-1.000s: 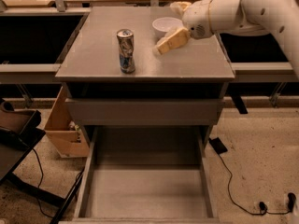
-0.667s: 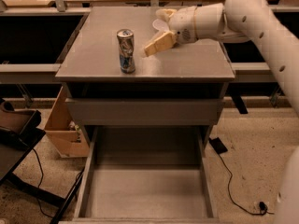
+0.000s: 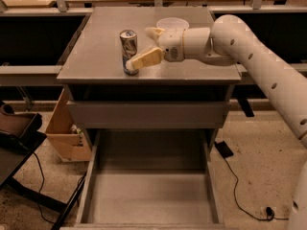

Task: Place redbull can into middle drawer

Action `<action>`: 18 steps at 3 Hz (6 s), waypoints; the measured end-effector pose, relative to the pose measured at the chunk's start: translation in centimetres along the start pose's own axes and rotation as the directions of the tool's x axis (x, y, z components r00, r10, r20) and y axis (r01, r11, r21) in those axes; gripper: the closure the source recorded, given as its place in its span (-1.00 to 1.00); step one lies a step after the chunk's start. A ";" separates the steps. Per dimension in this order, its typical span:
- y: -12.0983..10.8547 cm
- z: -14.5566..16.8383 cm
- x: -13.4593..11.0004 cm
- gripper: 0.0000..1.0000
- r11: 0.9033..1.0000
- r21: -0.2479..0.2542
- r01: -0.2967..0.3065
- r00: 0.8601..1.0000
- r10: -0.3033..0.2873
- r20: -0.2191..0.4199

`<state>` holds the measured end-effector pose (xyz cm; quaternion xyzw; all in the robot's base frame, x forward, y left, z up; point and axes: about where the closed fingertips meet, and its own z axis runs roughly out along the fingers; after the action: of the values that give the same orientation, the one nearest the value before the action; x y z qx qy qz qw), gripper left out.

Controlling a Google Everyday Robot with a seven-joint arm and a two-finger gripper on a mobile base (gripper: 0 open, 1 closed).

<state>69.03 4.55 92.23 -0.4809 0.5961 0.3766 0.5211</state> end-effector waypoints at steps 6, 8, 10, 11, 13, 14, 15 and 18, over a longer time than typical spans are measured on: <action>-3.9 3.8 0.5 0.46 0.999 -0.041 0.022 0.999 -0.023 -0.034; -3.9 3.9 0.5 1.00 0.999 -0.041 0.022 0.999 -0.023 -0.034; -3.7 3.4 0.8 1.00 0.999 -0.035 0.012 1.000 -0.013 -0.027; -2.2 1.2 0.1 1.00 1.000 0.000 -0.005 0.999 0.005 -0.047; 6.0 -3.1 -1.4 1.00 0.997 0.076 -0.024 0.995 0.031 -0.091; 10.6 -3.4 2.0 1.00 0.996 0.082 -0.044 0.993 0.053 -0.109; 16.0 -1.5 11.0 1.00 0.995 0.075 -0.072 0.993 0.078 -0.084; 19.4 1.1 22.7 1.00 0.990 0.081 -0.116 0.993 0.119 -0.028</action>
Offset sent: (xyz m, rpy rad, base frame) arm 0.0739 -0.0012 -0.0121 -0.0373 -0.0440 0.0720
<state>50.71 6.43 68.69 -0.4301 0.6464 0.3748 0.5067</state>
